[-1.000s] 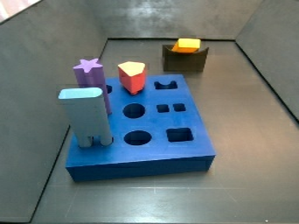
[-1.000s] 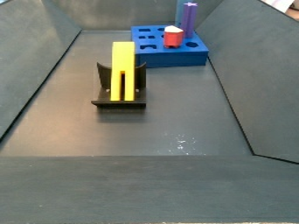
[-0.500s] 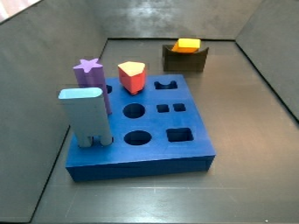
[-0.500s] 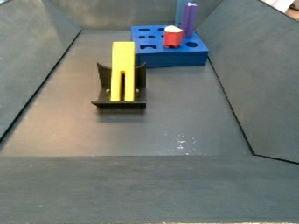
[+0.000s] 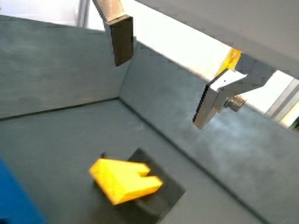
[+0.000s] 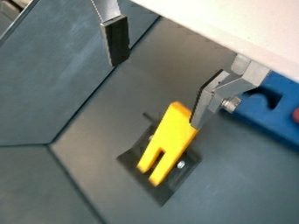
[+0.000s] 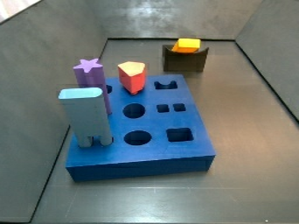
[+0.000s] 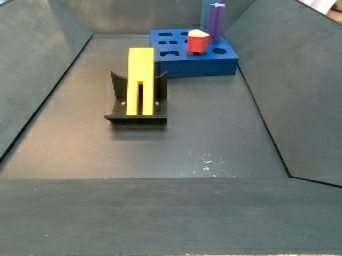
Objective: Pick up the double-square object. Move up. Place the double-square object on the fixture. Regrasp the double-square object. Move to above the board. Insert the double-square object.
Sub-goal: Regrasp the double-square object.
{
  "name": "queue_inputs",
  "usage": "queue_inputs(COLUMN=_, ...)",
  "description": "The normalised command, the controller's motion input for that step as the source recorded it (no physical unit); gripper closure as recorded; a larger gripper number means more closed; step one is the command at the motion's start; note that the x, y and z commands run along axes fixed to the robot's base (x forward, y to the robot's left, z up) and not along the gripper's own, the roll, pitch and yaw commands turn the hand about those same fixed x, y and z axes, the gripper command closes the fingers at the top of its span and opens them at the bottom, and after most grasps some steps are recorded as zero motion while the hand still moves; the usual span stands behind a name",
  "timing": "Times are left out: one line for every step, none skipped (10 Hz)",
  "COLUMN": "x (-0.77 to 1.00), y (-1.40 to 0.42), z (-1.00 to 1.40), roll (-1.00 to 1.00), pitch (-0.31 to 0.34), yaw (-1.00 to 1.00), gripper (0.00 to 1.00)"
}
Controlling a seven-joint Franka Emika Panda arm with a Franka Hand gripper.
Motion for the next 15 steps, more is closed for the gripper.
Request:
queue_inputs(x=0.12, y=-0.04, z=-0.01, roll=1.00, pitch=0.160, yaw=0.08, gripper=0.00)
queue_inputs(x=0.11, y=-0.05, z=-0.01, roll=1.00, pitch=0.199, yaw=0.12, gripper=0.00)
queue_inputs(x=0.11, y=-0.05, z=-0.01, roll=1.00, pitch=0.216, yaw=0.14, gripper=0.00)
queue_inputs(x=0.12, y=-0.05, z=-0.01, roll=1.00, pitch=0.248, yaw=0.19, gripper=0.00)
queue_inputs(x=0.12, y=-0.05, z=-0.01, roll=0.88, pitch=0.239, yaw=0.22, gripper=0.00)
queue_inputs(x=0.13, y=-0.06, z=-0.01, roll=0.65, pitch=0.193, yaw=0.25, gripper=0.00)
queue_inputs(x=0.14, y=-0.06, z=-0.02, roll=0.47, pitch=0.157, yaw=0.27, gripper=0.00)
queue_inputs(x=0.14, y=-0.05, z=-0.01, roll=0.32, pitch=0.121, yaw=0.26, gripper=0.00)
queue_inputs(x=0.14, y=-0.05, z=0.00, roll=0.23, pitch=0.081, yaw=0.26, gripper=0.00)
queue_inputs(x=0.12, y=-0.05, z=-0.01, roll=0.19, pitch=0.036, yaw=0.24, gripper=0.00)
queue_inputs(x=0.11, y=-0.06, z=-0.01, roll=0.18, pitch=0.010, yaw=0.22, gripper=0.00)
queue_inputs(x=0.04, y=0.04, z=-1.00, roll=0.23, pitch=0.003, yaw=0.18, gripper=0.00)
queue_inputs(x=0.04, y=0.04, z=-1.00, roll=0.23, pitch=-0.008, yaw=0.14, gripper=0.00)
queue_inputs(x=0.05, y=0.04, z=-1.00, roll=0.21, pitch=-0.033, yaw=0.12, gripper=0.00)
queue_inputs(x=0.05, y=0.03, z=-1.00, roll=0.18, pitch=-0.047, yaw=0.10, gripper=0.00)
